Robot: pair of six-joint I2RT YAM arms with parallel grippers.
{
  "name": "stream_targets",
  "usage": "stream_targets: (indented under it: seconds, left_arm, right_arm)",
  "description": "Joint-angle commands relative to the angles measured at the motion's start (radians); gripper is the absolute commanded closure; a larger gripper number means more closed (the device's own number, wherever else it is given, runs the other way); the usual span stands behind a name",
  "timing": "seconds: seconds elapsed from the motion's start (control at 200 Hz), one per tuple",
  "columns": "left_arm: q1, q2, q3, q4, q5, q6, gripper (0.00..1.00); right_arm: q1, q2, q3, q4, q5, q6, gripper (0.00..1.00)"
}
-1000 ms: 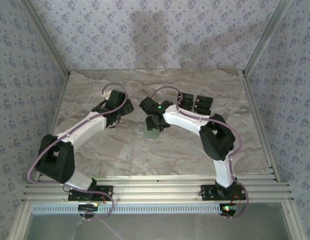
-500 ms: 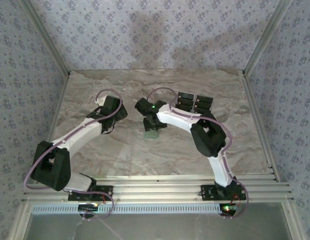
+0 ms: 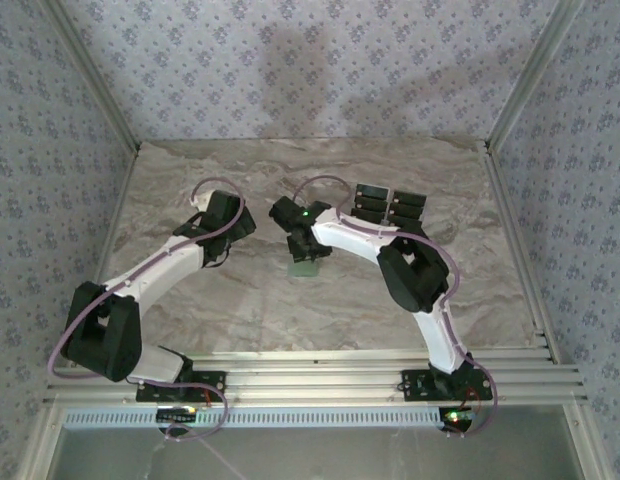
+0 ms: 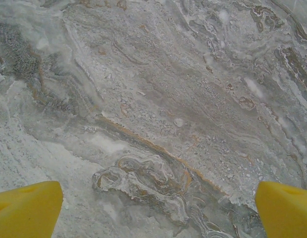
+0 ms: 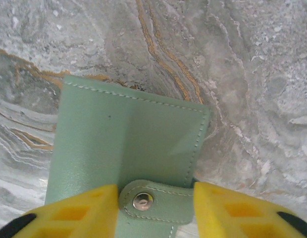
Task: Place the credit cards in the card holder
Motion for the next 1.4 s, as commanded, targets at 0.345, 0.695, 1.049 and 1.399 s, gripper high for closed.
stream_targets:
  seconds: [0.345, 0.695, 1.049, 1.399]
  left_arm:
    - [0.003, 0.021, 0.0, 0.009, 0.048, 0.001, 0.0]
    - [0.003, 0.04, -0.075, 0.206, 0.379, 0.013, 0.0]
    - [-0.009, 0.066, -0.195, 0.596, 0.673, -0.095, 0.03]
    - [-0.07, 0.143, -0.185, 0.725, 0.721, -0.164, 0.11]
  right_arm:
    - [-0.021, -0.06, -0.101, 0.041, -0.029, -0.013, 1.0]
    - [-0.083, -0.297, -0.284, 0.19, -0.134, 0.016, 1.0]
    - [-0.105, -0.393, -0.331, 0.259, -0.184, 0.034, 1.0]
    - [-0.102, -0.419, -0.334, 0.286, -0.198, 0.04, 1.0]
